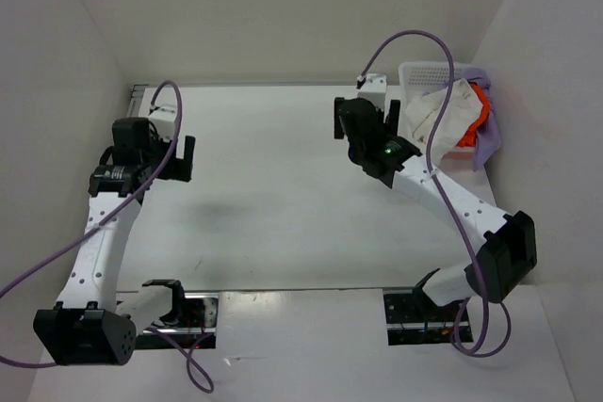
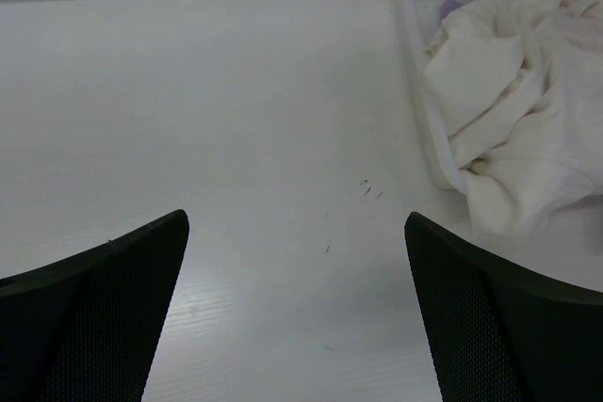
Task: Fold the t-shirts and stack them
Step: Grab crumpled tshirt from bin with the right arm
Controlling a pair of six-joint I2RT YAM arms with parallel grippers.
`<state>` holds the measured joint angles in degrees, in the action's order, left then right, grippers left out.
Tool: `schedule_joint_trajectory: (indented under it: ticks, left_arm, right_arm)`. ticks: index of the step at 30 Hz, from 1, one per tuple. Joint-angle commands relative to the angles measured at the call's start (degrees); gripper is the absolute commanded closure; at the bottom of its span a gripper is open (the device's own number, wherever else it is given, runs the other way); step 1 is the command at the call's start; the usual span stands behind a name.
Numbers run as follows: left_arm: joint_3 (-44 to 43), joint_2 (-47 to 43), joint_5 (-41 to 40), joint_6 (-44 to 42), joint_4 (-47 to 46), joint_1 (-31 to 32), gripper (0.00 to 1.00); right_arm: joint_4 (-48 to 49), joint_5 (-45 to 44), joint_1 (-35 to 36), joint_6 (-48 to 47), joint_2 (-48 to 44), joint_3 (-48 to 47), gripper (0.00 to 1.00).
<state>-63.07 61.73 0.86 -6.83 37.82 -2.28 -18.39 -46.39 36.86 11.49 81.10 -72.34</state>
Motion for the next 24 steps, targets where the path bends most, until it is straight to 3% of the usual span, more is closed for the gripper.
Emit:
schedule_joint_trajectory:
  ticks: [1,6,8,10,14,18,24]
  left_arm:
    - [2.85,-1.62,2.93,3.30,-3.97,0.78,0.01]
    - [6.44,-2.23,-5.76,5.60,-7.14,0.79,0.01]
    - [9.88,-2.85,-15.05,9.81,-12.15,0.79,0.01]
    - [11.47,-3.99,-16.33,12.18,-12.69,0.79,0.01]
    - [12.97,-3.99,-10.38,10.19,-12.16,0.79,0.01]
    - [12.36,-2.76,3.23,6.40,-10.14,0.17,0.01]
    - [12.36,-0.48,5.99,2.62,-10.14,-0.35,0.01]
  right_arm:
    - [-2.96,1.21,-1.44,8.72,-0.15,-2.46,0.00]
    - [-4.28,5.87,-9.69,18.82,-2.52,-0.80,0.00]
    - [-1.83,5.18,-15.20,20.76,-3.76,1.83,0.00]
    - [0.19,5.87,-19.70,20.77,-4.46,2.37,0.00]
    - [5.37,8.77,-29.89,17.88,-1.30,1.85,0.00]
    - [8.29,18.76,-36.22,17.34,2.91,2.37,0.00]
    - [6.28,21.17,-37.48,11.89,14.68,-4.82,0.01]
